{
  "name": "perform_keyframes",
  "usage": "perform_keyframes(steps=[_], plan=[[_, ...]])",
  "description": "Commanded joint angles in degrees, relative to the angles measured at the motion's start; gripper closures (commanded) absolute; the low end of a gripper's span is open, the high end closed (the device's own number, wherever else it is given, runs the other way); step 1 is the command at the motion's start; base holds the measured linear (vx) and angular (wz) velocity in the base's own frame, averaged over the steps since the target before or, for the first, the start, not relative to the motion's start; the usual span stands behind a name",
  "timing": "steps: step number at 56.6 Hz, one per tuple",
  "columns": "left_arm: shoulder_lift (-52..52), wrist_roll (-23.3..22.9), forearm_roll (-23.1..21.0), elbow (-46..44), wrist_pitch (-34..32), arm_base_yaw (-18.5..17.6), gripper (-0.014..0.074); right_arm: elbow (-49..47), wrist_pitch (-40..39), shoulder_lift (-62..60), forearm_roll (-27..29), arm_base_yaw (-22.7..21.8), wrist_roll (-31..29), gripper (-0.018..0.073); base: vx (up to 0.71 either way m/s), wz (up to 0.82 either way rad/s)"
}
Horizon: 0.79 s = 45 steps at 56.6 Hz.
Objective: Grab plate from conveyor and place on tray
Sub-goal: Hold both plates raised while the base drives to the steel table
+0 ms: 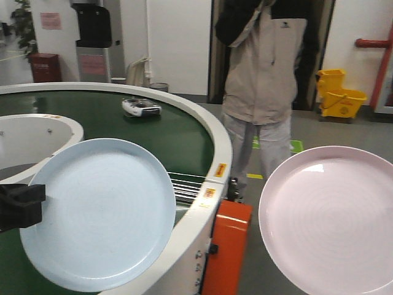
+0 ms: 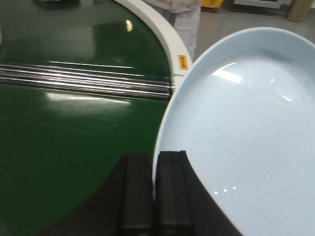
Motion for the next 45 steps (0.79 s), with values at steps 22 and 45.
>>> perform_keyframes(steps=[22, 45], plan=[[-1.10, -0.13, -0.86, -1.76, -4.89, -0.26, 0.0602, -1.56, -4.24, -0.73, 0.30, -0.14, -0.38, 0.0571, -0.14, -0.58], [-1.21, -0.13, -0.86, -1.76, -4.90, -0.26, 0.0602, -1.56, -4.24, -0.73, 0.30, -0.14, -0.38, 0.0571, -0.04, -0.53]])
